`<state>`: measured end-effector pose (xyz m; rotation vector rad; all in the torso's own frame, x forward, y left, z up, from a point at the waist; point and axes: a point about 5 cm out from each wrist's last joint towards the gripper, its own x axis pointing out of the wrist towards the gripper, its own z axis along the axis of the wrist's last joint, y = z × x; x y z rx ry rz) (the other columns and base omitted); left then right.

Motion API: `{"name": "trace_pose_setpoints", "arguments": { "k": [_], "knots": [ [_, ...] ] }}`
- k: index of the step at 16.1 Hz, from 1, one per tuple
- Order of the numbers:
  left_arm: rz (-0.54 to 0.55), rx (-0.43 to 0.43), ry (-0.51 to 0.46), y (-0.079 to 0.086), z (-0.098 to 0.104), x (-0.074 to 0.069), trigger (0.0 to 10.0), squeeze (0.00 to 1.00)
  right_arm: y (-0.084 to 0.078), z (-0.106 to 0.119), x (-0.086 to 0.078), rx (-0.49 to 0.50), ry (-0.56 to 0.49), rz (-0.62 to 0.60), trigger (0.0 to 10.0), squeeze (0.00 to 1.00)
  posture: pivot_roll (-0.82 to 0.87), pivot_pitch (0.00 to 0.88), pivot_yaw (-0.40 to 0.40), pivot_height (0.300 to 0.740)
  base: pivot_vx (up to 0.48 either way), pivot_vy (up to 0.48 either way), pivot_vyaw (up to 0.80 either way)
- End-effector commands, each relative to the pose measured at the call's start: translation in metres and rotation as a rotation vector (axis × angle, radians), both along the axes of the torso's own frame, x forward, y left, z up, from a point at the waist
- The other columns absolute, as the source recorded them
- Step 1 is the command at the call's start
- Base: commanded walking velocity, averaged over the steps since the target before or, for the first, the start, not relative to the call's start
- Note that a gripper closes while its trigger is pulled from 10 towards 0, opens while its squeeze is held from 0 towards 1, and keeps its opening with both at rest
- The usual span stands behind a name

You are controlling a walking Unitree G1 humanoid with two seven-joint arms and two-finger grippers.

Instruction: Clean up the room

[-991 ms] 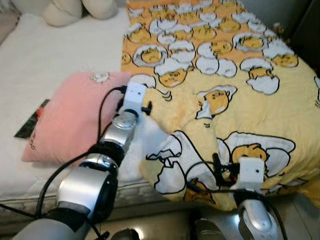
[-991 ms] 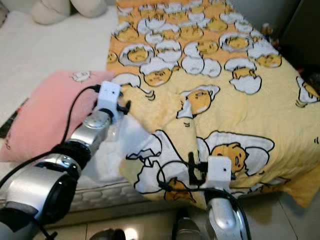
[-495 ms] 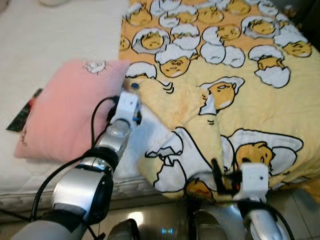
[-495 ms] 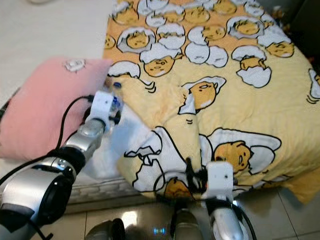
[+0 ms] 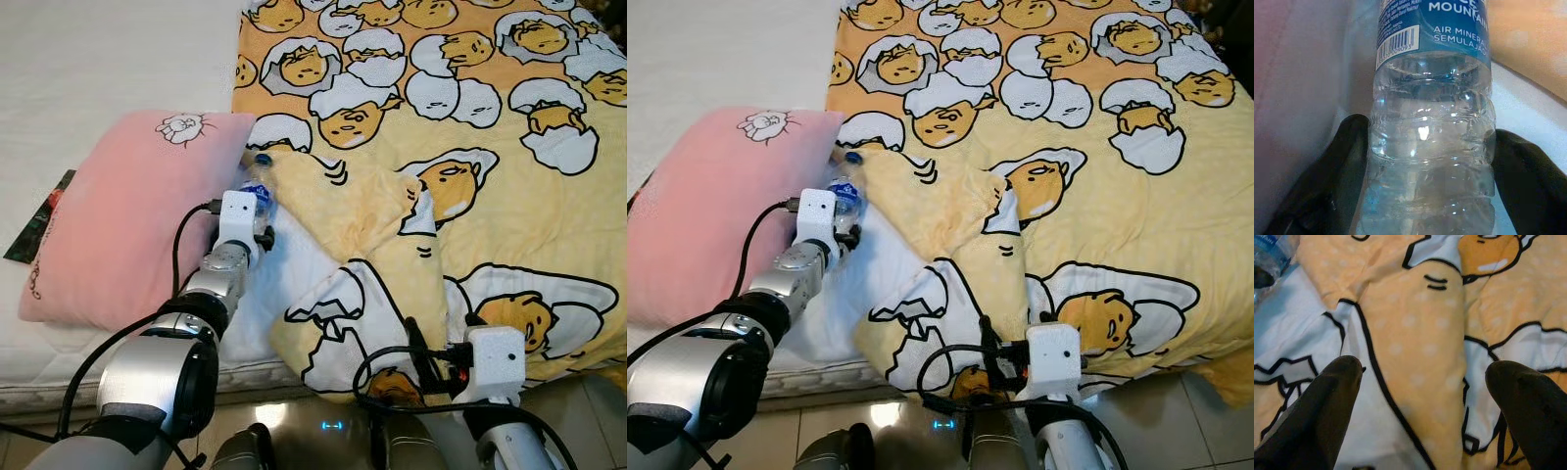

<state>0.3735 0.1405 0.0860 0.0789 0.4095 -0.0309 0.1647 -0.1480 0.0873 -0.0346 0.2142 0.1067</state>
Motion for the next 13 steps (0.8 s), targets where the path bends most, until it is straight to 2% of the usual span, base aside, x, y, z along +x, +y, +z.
{"name": "trace_pose_setpoints", "arguments": {
  "k": [1, 6, 7, 9, 13],
  "knots": [
    [-0.014, -0.004, 0.033, 0.0, -0.008, -0.004, 0.0, 0.0, 0.001, -0.001, -0.002, 0.017, 0.018, 0.009, 10.0, 0.0, -0.25, 0.261, 0.084, 0.74, 0.0, 0.0, 0.0],
    [-0.041, -0.071, -0.036, -0.004, 0.004, 0.002, 0.0, 0.0, 0.0, -0.007, 0.011, 0.049, 0.019, -0.019, 10.0, 0.0, -0.2, 0.222, 0.094, 0.74, 0.0, 0.0, 0.0],
    [-0.058, -0.114, -0.068, -0.007, 0.009, 0.004, 0.0, 0.0, 0.0, -0.009, 0.02, 0.055, 0.011, -0.02, 10.0, 0.0, -0.18, 0.2, 0.098, 0.74, 0.0, 0.0, 0.0],
    [-0.064, -0.142, -0.089, -0.008, 0.012, 0.005, 0.0, 0.0, 0.002, -0.008, 0.024, 0.063, 0.003, -0.01, 10.0, 0.0, -0.17, 0.186, 0.1, 0.74, 0.0, 0.0, 0.0],
    [-0.133, -0.216, -0.241, -0.005, 0.029, 0.008, 0.0, 0.0, 0.015, -0.005, 0.043, 0.119, -0.029, 0.159, 10.0, 0.0, -0.1, 0.089, 0.089, 0.74, 0.0, 0.0, 0.0]
  ]
}}
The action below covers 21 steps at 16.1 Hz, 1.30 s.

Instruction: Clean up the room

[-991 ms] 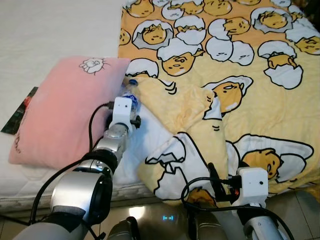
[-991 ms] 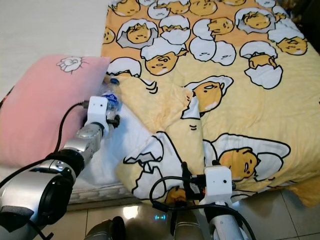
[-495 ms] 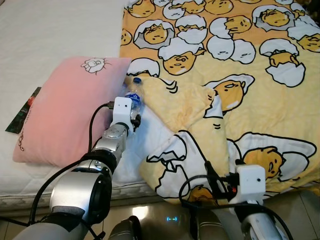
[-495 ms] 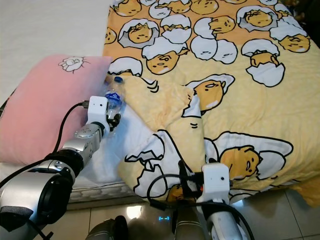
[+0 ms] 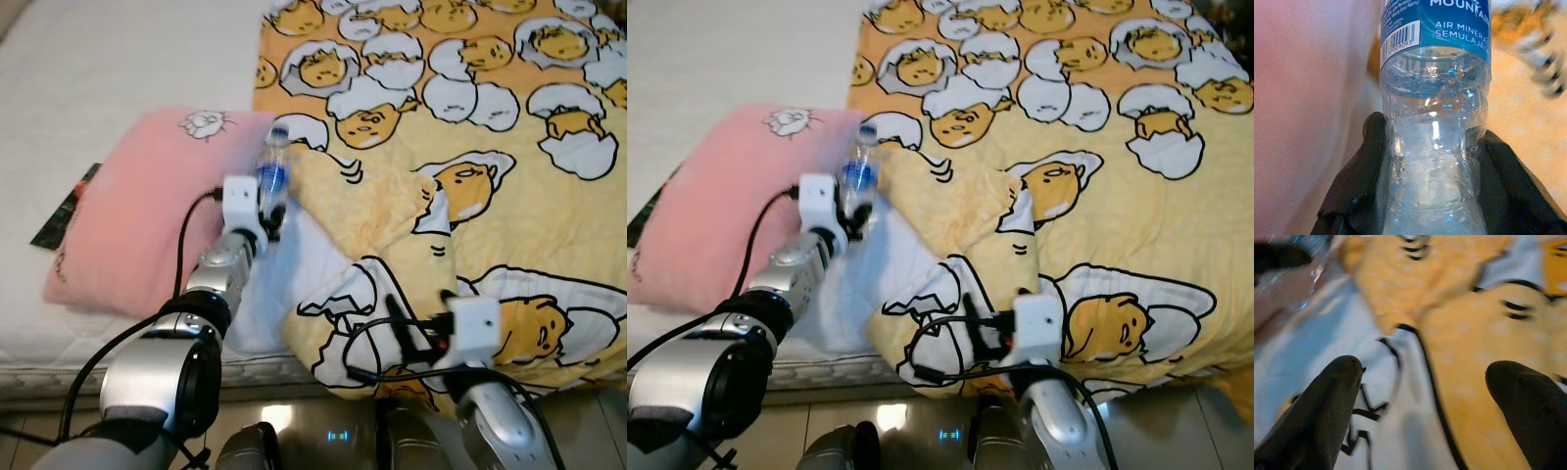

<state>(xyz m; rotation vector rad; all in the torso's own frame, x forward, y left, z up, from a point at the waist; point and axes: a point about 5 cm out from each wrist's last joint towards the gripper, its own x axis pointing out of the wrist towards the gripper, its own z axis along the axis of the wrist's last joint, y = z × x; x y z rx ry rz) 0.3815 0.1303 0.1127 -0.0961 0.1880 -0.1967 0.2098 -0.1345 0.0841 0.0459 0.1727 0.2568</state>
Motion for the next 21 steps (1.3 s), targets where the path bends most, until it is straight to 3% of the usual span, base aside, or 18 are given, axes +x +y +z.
{"name": "trace_pose_setpoints", "arguments": {
  "k": [1, 5, 6, 7, 8, 9, 10, 11, 12, 13, 14, 16, 21],
  "knots": [
    [-0.007, -0.01, -0.04, 0.007, -0.001, -0.004, 0.0, 0.0, 0.003, -0.001, 0.003, 0.022, -0.006, 0.047, 10.0, 0.0, -0.09, 0.067, 0.086, 0.74, 0.0, 0.0, 0.0],
    [-0.035, -0.003, -0.111, 0.016, -0.005, -0.018, 0.0, 0.0, 0.008, 0.009, 0.018, 0.027, -0.057, 0.104, 10.0, 0.0, -0.05, 0.008, 0.077, 0.74, 0.0, 0.0, 0.0],
    [-0.042, 0.011, -0.198, 0.02, 0.004, -0.029, 0.0, 0.0, 0.008, 0.018, 0.028, 0.03, -0.104, 0.1, 10.0, 0.0, -0.01, 0.0, 0.069, 0.74, 0.0, 0.0, 0.0],
    [-0.042, 0.011, -0.198, 0.02, 0.004, -0.029, 0.0, 0.0, 0.008, 0.018, 0.028, 0.03, -0.104, 0.1, 10.0, 0.0, -0.01, 0.0, 0.069, 0.74, 0.0, 0.0, 0.0],
    [-0.06, 0.038, -0.298, 0.02, 0.018, -0.044, 0.0, 0.0, 0.009, 0.025, 0.04, 0.04, -0.148, 0.093, 10.0, 0.0, 0.02, 0.0, 0.059, 0.74, 0.0, 0.0, 0.0],
    [-0.073, 0.05, -0.331, 0.019, 0.021, -0.053, 0.0, 0.0, 0.008, 0.026, 0.044, 0.036, -0.159, 0.077, 10.0, 0.0, 0.02, 0.0, 0.055, 0.74, 0.0, 0.0, 0.0],
    [-0.078, 0.05, -0.281, 0.017, 0.008, -0.066, 0.0, 0.0, 0.003, 0.022, 0.05, 0.03, -0.157, 0.035, 10.0, 0.0, 0.03, 0.0, 0.042, 0.74, 0.0, 0.0, 0.0],
    [-0.058, 0.033, -0.238, 0.017, -0.001, -0.067, 0.5, 0.0, 0.0, 0.02, 0.052, 0.028, -0.153, 0.012, 10.0, 0.0, 0.03, 0.0, 0.039, 0.74, 0.0, 0.0, 0.0],
    [-0.043, 0.024, -0.171, 0.014, -0.01, -0.07, 6.0, 0.0, -0.006, 0.017, 0.055, 0.019, -0.148, -0.031, 10.0, 0.0, 0.03, 0.0, 0.03, 0.74, 0.0, 0.0, 0.0],
    [-0.043, 0.024, -0.171, 0.014, -0.01, -0.07, 6.0, 0.0, -0.006, 0.017, 0.055, 0.019, -0.148, -0.031, 10.0, 0.0, 0.03, 0.0, 0.03, 0.74, 0.0, 0.0, 0.0],
    [-0.069, 0.023, -0.18, 0.001, -0.006, -0.072, 10.0, 0.0, -0.019, 0.012, 0.059, -0.022, -0.139, -0.12, 10.0, 0.0, 0.02, 0.0, 0.017, 0.74, 0.0, 0.0, 0.0],
    [-0.074, 0.023, -0.2, -0.002, -0.003, -0.073, 10.0, 0.0, -0.022, 0.011, 0.058, -0.022, -0.137, -0.138, 10.0, 0.0, 0.0, 0.0, 0.016, 0.74, 0.0, 0.0, 0.0],
    [-0.121, 0.001, -0.205, -0.017, 0.004, -0.077, 10.0, 0.0, -0.027, 0.005, 0.056, -0.027, -0.132, -0.176, 10.0, 0.0, -0.02, 0.0, 0.019, 0.74, 0.0, 0.432, 0.0]
  ]
}}
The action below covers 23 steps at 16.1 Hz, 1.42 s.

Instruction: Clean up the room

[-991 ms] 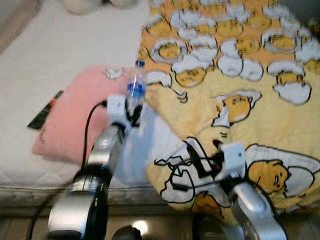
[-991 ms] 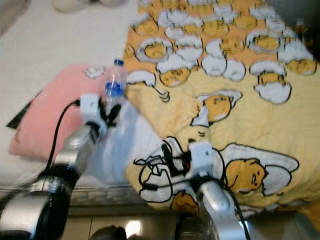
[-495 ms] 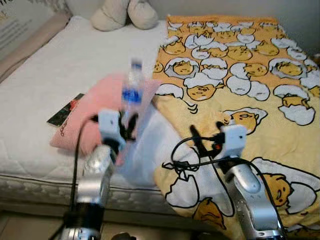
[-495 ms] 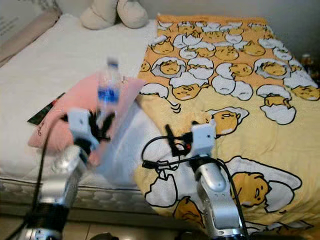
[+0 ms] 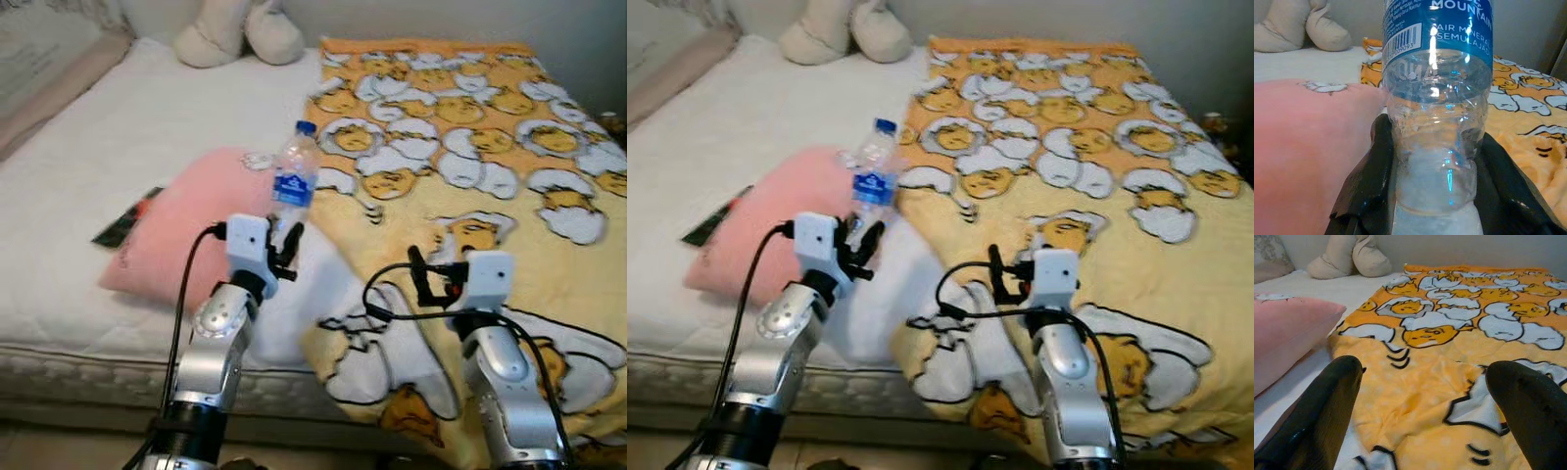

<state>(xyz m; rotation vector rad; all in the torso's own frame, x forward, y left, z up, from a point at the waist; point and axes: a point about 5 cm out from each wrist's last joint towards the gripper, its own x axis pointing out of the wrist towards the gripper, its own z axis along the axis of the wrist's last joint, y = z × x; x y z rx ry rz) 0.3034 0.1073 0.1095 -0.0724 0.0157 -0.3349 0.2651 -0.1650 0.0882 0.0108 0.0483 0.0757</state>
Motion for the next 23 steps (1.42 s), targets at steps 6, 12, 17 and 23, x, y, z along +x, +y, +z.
{"name": "trace_pose_setpoints", "arguments": {
  "k": [6, 12, 17, 23],
  "knots": [
    [-0.013, -0.035, 0.056, 0.002, -0.004, -0.001, 10.0, 0.0, -0.002, -0.009, -0.009, 0.036, 0.021, -0.038, 10.0, 0.0, -0.04, 0.0, 0.03, 0.74, 0.0, 0.457, 0.0],
    [-0.012, 0.009, 0.04, 0.004, -0.003, 0.001, 10.0, 0.0, -0.001, -0.006, -0.001, 0.047, 0.014, -0.027, 10.0, 0.0, -0.02, 0.0, 0.015, 0.74, 0.0, 0.458, 0.0],
    [-0.007, 0.031, 0.042, 0.005, -0.007, 0.001, 10.0, 0.0, -0.003, -0.015, -0.002, 0.053, 0.048, -0.048, 10.0, 0.0, -0.02, 0.0, 0.019, 0.74, 0.0, 0.138, 0.53],
    [0.028, 0.025, 0.024, 0.011, -0.004, 0.006, 10.0, 0.0, -0.011, -0.006, 0.011, 0.042, 0.013, -0.078, 10.0, 0.0, -0.03, 0.0, 0.035, 0.74, 0.0, -0.226, 0.6]
  ]
}}
